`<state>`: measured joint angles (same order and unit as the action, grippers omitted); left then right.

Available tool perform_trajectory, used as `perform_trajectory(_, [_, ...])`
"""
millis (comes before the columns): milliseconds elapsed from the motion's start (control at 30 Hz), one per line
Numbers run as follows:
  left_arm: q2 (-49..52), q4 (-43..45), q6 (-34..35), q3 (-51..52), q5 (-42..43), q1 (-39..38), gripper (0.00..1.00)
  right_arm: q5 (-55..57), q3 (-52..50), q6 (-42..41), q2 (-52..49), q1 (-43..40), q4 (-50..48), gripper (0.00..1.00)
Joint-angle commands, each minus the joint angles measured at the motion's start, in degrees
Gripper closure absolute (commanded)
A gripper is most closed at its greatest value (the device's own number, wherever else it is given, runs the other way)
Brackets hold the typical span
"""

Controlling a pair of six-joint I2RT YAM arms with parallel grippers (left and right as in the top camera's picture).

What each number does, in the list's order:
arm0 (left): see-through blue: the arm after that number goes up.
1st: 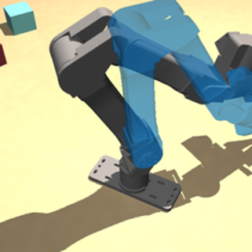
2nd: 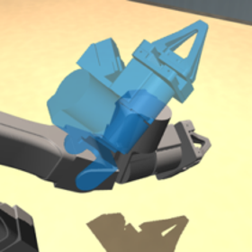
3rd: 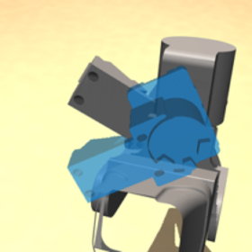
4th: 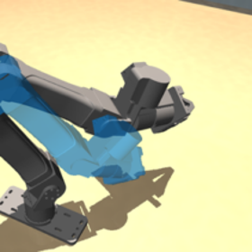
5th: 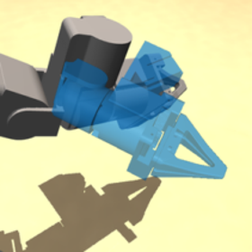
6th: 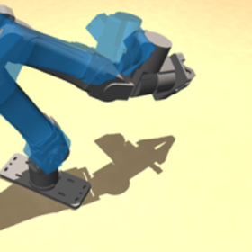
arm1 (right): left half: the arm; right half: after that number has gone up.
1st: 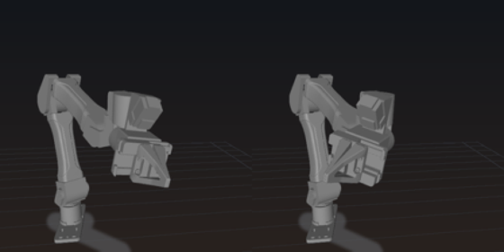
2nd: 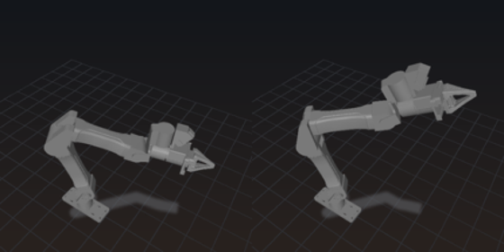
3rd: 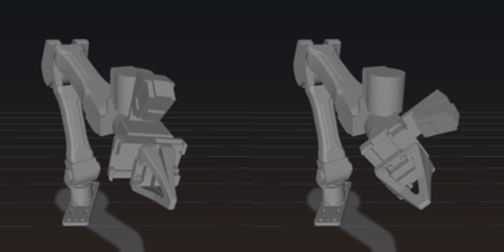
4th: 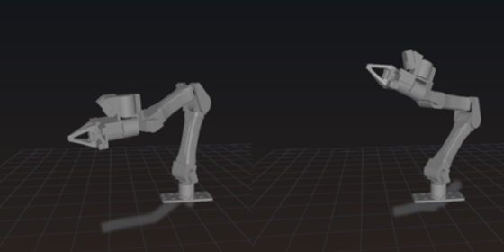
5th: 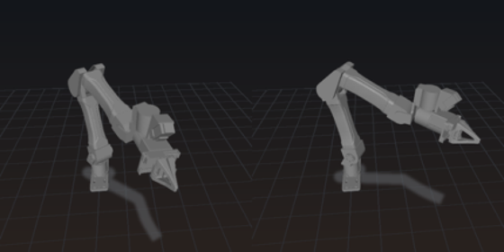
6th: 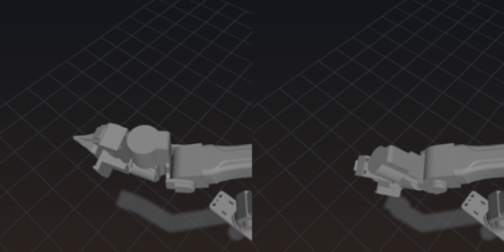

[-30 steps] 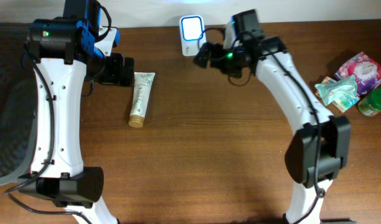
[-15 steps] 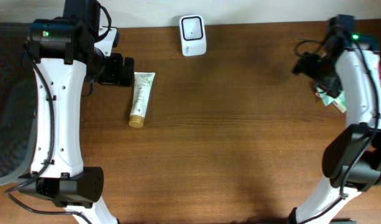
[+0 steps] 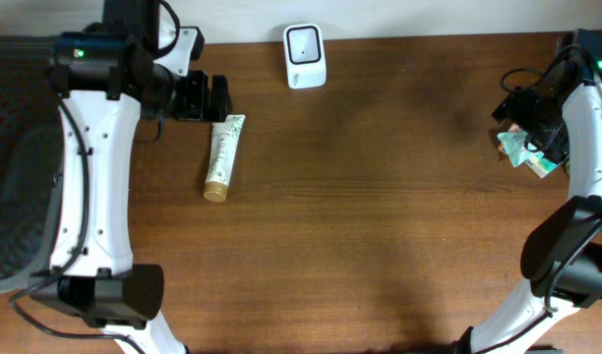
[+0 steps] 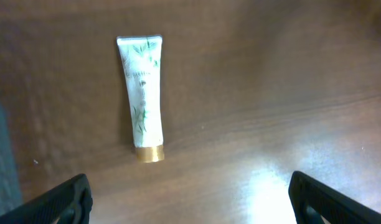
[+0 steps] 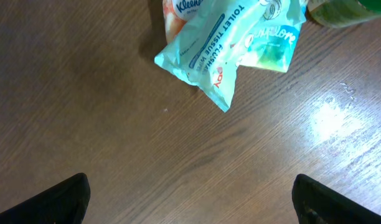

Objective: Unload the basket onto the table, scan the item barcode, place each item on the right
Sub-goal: 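Reach the left gripper down and grasp the white Pantene tube, then slide the Pantene tube right to table center and release it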

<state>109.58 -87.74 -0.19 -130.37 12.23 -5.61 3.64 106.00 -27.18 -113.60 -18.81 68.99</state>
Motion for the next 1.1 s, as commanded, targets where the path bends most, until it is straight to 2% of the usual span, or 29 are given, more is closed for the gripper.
perform_trajectory(0, [0.35,3.91,5.57,10.73,-3.69,-0.02,0.01,1.16,0.07,-0.04,1.55,0.04,0.22,0.01])
perform_trajectory(100, [0.35,12.76,6.97,24.37,-3.48,-0.24,0.02,1.16,0.07,-0.04,1.55,0.04,0.22,0.01])
perform_trajectory(133, [0.35,17.46,7.02,29.03,-3.5,-0.24,0.07,1.16,0.07,-0.04,1.55,0.04,0.24,0.01])
perform_trajectory(167, [0.35,21.18,7.02,32.17,-3.52,-0.33,0.14,1.16,0.07,-0.04,1.55,0.04,0.24,0.01])
perform_trajectory(200, [0.35,25.53,7.02,35.41,-3.76,-0.7,0.27,1.16,0.07,-0.04,1.55,0.04,0.24,0.01])
perform_trajectory(233, [0.35,28.57,7.02,37.24,-5.03,-1.14,0.37,1.16,0.07,-0.04,1.55,0.04,0.22,0.01])
perform_trajectory(367, [0.35,42.69,7.02,43.69,-13.9,-3.28,0.35,1.16,0.07,-0.04,1.55,0.04,0.22,0.01])
perform_trajectory(433, [0.35,47.36,7.02,46.29,-14.4,-3.52,0.27,1.16,0.07,-0.04,1.55,0.04,0.22,0.01])
perform_trajectory(467, [0.35,48.76,7.02,47.45,-14.49,-3.82,0.28,1.16,0.07,-0.04,1.55,0.04,0.22,0.01])
perform_trajectory(533, [0.35,50.62,7.02,49.48,-14.88,-4.13,0.39,1.16,0.07,-0.04,1.55,0.04,0.24,0.01])
perform_trajectory(667, [0.59,55.56,7.02,54.4,-16.2,-3.98,0.42,1.14,0.07,-0.04,1.55,0.04,0.24,0.01])
perform_trajectory(700, [0.7,56.7,7.02,55.41,-15.78,-4.11,0.41,1.16,0.07,-0.04,1.55,0.04,0.22,0.01])
perform_trajectory(767, [2.23,58.66,7.02,57.13,-13.75,-4.92,0.44,1.16,0.07,-0.04,1.55,0.04,0.22,0.01])
perform_trajectory(833, [4.85,58.82,7.02,57.2,-13.07,-6.23,0.56,1.16,0.07,-0.04,1.55,0.04,0.24,0.01])
perform_trajectory(867, [5.92,58.8,7.02,57.2,-13.07,-6.82,0.67,1.16,0.07,-0.04,1.55,0.04,0.24,0.01])
perform_trajectory(900, [6.62,58.62,7.02,57.2,-13.03,-7.5,0.89,1.16,0.07,-0.04,1.55,0.04,0.22,0.01])
perform_trajectory(933, [6.64,58.62,7.02,57.18,-13.03,-8.09,1.0,1.16,0.07,-0.04,1.55,0.04,0.22,0.01])
perform_trajectory(1067, [6.03,58.14,7.02,55.34,-9.9,-10.12,1.0,1.16,0.07,-0.04,1.55,0.04,0.24,0.01])
